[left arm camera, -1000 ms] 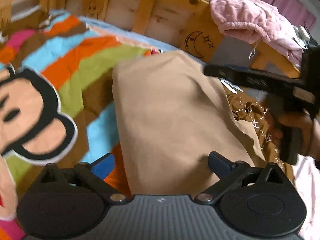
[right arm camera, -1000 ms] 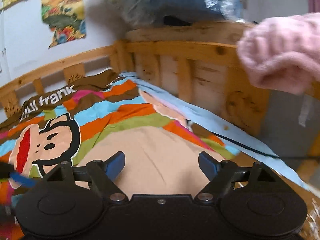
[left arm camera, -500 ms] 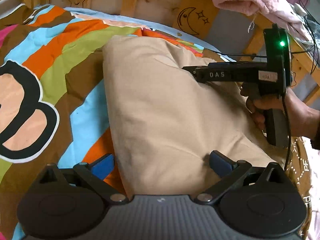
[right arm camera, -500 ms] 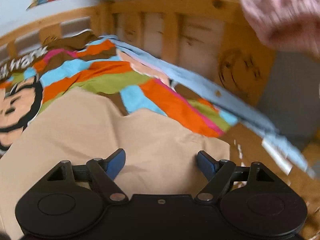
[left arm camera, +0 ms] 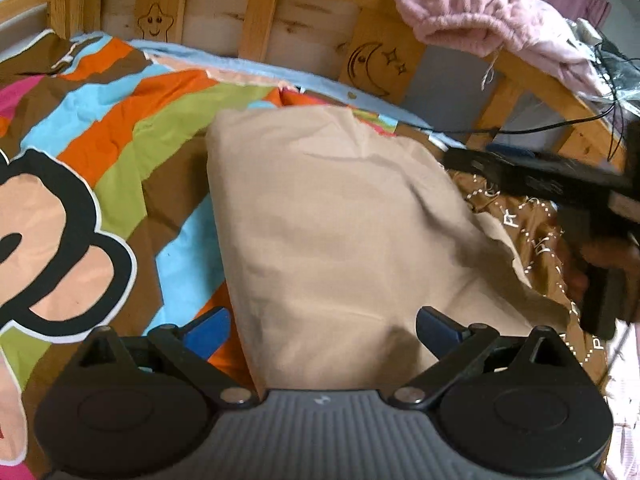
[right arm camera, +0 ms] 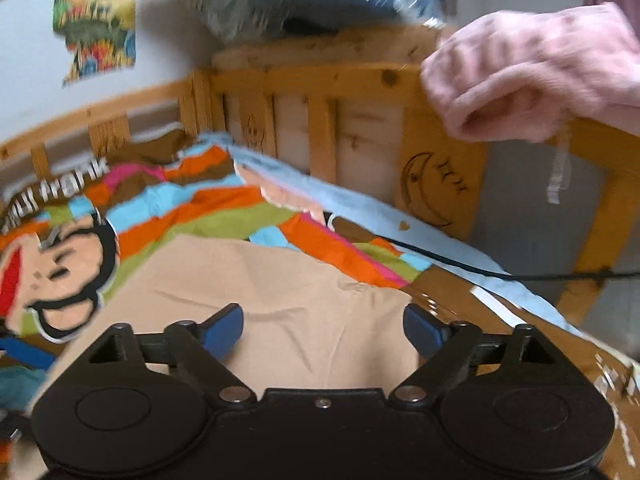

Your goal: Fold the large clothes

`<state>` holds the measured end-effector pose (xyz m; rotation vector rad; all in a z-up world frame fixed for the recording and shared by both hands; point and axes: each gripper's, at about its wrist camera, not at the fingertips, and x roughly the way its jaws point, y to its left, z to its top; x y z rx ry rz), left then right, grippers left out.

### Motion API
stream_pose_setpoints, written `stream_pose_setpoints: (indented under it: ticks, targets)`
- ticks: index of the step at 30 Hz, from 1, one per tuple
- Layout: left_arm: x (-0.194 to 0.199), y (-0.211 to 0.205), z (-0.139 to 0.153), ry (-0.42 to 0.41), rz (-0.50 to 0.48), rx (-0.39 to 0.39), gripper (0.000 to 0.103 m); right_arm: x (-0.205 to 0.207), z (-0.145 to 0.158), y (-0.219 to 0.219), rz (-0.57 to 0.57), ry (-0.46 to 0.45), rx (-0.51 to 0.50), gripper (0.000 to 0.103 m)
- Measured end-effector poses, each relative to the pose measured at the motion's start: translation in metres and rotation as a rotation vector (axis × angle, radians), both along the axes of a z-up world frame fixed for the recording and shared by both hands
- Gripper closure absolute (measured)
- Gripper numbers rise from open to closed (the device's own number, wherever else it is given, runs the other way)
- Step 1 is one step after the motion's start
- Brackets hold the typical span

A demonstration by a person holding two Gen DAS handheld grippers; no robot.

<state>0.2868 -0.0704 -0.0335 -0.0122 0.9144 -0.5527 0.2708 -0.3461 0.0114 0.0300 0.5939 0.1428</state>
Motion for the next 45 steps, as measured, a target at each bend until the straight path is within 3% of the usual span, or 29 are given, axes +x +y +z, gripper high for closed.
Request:
stream_pose_setpoints:
  ticks: [5,10,21,26,29,32,36,38,41,42,43,44,45]
  targets:
    - [-0.008,0.003,0.005,-0.028,-0.018,0.002,0.001,-0.049,0.004,-0.01,-0.056,0.003,0.03,0.009]
    - [-0.011,0.007,-0.005,-0.019,-0.021,0.013,0.001,-0.078,-0.011,-0.001,-0.048,0.07,0.014,0.01]
    - [-0.015,0.007,-0.022,0.014,-0.019,0.045,0.001,-0.103,-0.056,0.023,-0.038,0.218,-0.07,0.015]
    - [-0.019,0.001,-0.03,-0.004,-0.036,0.071,0.001,-0.114,-0.074,0.032,-0.034,0.201,-0.155,0.015]
    - [-0.016,0.004,-0.021,0.004,-0.037,0.065,0.001,-0.122,-0.059,0.023,-0.063,0.184,-0.086,0.022]
    - [-0.019,0.008,-0.011,-0.009,-0.057,0.028,0.004,-0.137,-0.041,0.007,-0.146,0.145,-0.003,0.022]
    - [-0.028,0.005,-0.021,-0.019,-0.075,0.062,0.0,-0.154,-0.04,-0.019,-0.291,0.225,0.192,0.022]
    - [-0.026,0.005,-0.026,0.006,-0.06,0.056,0.0,-0.165,-0.047,-0.029,-0.369,0.271,0.312,0.025]
    - [-0.025,0.005,-0.026,0.011,-0.061,0.055,0.0,-0.169,-0.054,-0.035,-0.42,0.287,0.462,0.038]
    - [-0.026,0.005,-0.025,0.003,-0.069,0.06,0.0,-0.168,-0.055,-0.036,-0.433,0.281,0.484,0.049]
    - [-0.027,0.005,-0.025,0.0,-0.074,0.064,0.0,-0.165,-0.052,-0.033,-0.445,0.269,0.459,0.059]
    - [-0.027,0.005,-0.024,-0.001,-0.077,0.068,0.0,-0.16,-0.045,-0.026,-0.431,0.247,0.38,0.063]
    - [-0.028,0.006,-0.024,-0.001,-0.078,0.07,0.0,-0.157,-0.037,-0.011,-0.375,0.211,0.248,0.073]
